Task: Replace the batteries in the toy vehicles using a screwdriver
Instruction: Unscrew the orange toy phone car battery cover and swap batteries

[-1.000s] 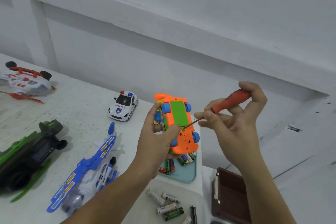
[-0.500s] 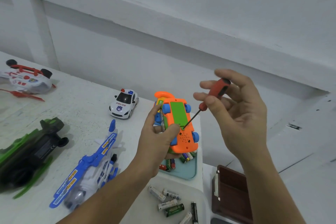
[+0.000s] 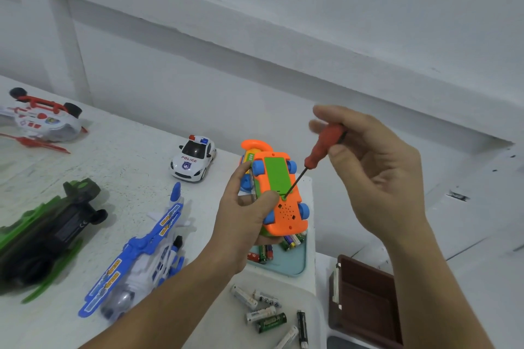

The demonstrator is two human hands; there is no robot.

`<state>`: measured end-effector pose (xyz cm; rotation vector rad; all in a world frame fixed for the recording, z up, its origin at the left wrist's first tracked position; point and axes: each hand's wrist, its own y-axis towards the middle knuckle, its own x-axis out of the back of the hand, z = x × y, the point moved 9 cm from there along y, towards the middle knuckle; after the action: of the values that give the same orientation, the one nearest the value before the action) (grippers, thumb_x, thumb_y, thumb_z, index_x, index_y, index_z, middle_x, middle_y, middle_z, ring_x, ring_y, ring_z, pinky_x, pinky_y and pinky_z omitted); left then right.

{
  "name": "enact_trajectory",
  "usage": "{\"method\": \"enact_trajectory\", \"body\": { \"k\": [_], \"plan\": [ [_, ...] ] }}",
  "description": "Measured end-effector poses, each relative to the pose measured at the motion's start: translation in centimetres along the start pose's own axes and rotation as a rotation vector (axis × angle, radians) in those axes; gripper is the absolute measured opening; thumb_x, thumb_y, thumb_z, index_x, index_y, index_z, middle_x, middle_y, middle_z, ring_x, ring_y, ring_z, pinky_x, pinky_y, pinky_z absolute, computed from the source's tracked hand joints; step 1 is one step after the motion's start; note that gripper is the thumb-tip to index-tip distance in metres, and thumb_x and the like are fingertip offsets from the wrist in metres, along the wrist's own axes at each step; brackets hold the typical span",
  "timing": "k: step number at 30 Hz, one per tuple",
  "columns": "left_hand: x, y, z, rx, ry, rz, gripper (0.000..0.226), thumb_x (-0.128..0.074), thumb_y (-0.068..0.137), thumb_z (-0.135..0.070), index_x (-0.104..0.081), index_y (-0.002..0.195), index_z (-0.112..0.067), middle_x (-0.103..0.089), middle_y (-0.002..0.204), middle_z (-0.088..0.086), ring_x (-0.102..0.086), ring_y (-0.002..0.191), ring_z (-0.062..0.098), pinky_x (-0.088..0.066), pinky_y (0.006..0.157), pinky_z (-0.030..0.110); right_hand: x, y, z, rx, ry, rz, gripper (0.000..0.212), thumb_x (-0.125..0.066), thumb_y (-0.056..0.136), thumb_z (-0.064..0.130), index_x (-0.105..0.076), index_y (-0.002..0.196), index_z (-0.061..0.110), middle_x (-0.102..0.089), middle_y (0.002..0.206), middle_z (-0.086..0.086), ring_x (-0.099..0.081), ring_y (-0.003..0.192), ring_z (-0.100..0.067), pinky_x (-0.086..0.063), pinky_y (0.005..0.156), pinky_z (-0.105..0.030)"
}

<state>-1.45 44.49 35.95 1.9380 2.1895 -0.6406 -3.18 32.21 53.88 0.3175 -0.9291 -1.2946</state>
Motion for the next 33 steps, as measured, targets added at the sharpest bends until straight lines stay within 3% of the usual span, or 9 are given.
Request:
{"method": "enact_trajectory", "body": {
  "k": [4,7,11,13,17,22,27,30,33],
  "plan": [
    [-0.2,-0.1,0.1,0.006,-0.007,-0.002,0.062,-0.063,0.091,-0.008,-0.044,0.135,-0.047,-0.075,0.085,0.0,-0.075,0.072,0.021,-0.058,0.052,0.038,0.2,0.3,0.2,0.038,-0.024,-0.037,0.032,-0.071,0.083,0.024,-0.069,0.111,0.038,-0.053,0.113,0.012,-0.06,0.105,-0.018,-0.058,0.081,-0.037],
    [-0.4,-0.1,0.0,0.002,-0.002,0.002,0.062,-0.063,0.091,-0.008,-0.044,0.136,-0.046,-0.075,0.084,-0.001,-0.075,0.073,0.021,-0.058,0.052,0.038,0.4,0.3,0.0,0.07,-0.045,-0.065,0.038,-0.065,0.088,0.012,-0.066,0.121,0.031,-0.06,0.099,0.008,-0.065,0.094,-0.031,-0.057,0.08,-0.045],
    [-0.6,-0.1,0.0,0.004,-0.004,0.009,0.061,-0.062,0.091,-0.008,-0.044,0.136,-0.045,-0.074,0.085,0.0,-0.075,0.072,0.021,-0.058,0.051,0.037,0.4,0.1,0.2,0.063,-0.028,-0.034,0.039,-0.047,0.093,0.005,-0.056,0.129,0.018,-0.065,0.118,0.001,-0.067,0.107,-0.017,-0.057,0.09,-0.039],
    [-0.7,-0.1,0.0,0.004,-0.005,0.009,0.061,-0.062,0.091,-0.008,-0.044,0.136,-0.045,-0.074,0.084,0.0,-0.075,0.071,0.02,-0.057,0.05,0.036,0.4,0.1,0.6,0.08,-0.034,-0.038,0.033,-0.054,0.092,0.012,-0.061,0.123,0.021,-0.062,0.123,-0.002,-0.063,0.113,-0.018,-0.057,0.089,-0.038],
    [-0.8,-0.1,-0.1,0.004,-0.009,0.013,0.06,-0.062,0.091,-0.008,-0.044,0.136,-0.045,-0.074,0.079,-0.002,-0.074,0.069,0.019,-0.057,0.049,0.036,0.5,0.2,0.1,0.044,-0.002,-0.056,0.035,-0.068,0.088,0.008,-0.065,0.119,0.024,-0.06,0.103,-0.003,-0.066,0.094,-0.019,-0.06,0.076,-0.04],
    [-0.8,-0.2,0.1,0.013,-0.009,0.023,0.057,-0.062,0.092,-0.01,-0.045,0.134,-0.044,-0.074,0.08,0.0,-0.075,0.071,0.021,-0.057,0.05,0.035,0.3,-0.2,-0.3,-0.002,0.054,-0.02,0.047,-0.044,0.094,-0.007,-0.052,0.13,0.022,-0.064,0.121,0.001,-0.067,0.109,-0.014,-0.056,0.089,-0.031],
    [-1.0,-0.3,0.2,0.016,-0.003,0.037,0.054,-0.062,0.093,-0.011,-0.045,0.132,-0.044,-0.074,0.078,-0.003,-0.074,0.069,0.021,-0.057,0.05,0.034,0.7,0.0,0.0,0.028,-0.07,-0.035,0.034,-0.06,0.09,0.024,-0.06,0.124,0.03,-0.056,0.115,0.0,-0.059,0.107,-0.006,-0.055,0.079,-0.019],
    [-1.1,-0.4,0.4,0.027,0.001,0.046,0.052,-0.061,0.093,-0.011,-0.046,0.129,-0.044,-0.074,0.075,-0.003,-0.074,0.067,0.021,-0.057,0.049,0.034,0.8,0.0,-0.6,-0.005,-0.062,-0.03,0.035,-0.063,0.09,0.019,-0.062,0.123,0.03,-0.061,0.101,0.003,-0.068,0.091,-0.014,-0.059,0.079,-0.033],
    [-1.2,-0.5,0.7,0.045,0.001,0.05,0.05,-0.063,0.092,-0.013,-0.047,0.128,-0.045,-0.074,0.077,-0.002,-0.074,0.069,0.023,-0.057,0.05,0.036,0.7,-0.3,-1.0,-0.027,0.002,-0.015,0.039,-0.053,0.095,0.003,-0.057,0.128,0.024,-0.068,0.111,-0.001,-0.071,0.096,-0.02,-0.058,0.085,-0.042]
  ]
}}
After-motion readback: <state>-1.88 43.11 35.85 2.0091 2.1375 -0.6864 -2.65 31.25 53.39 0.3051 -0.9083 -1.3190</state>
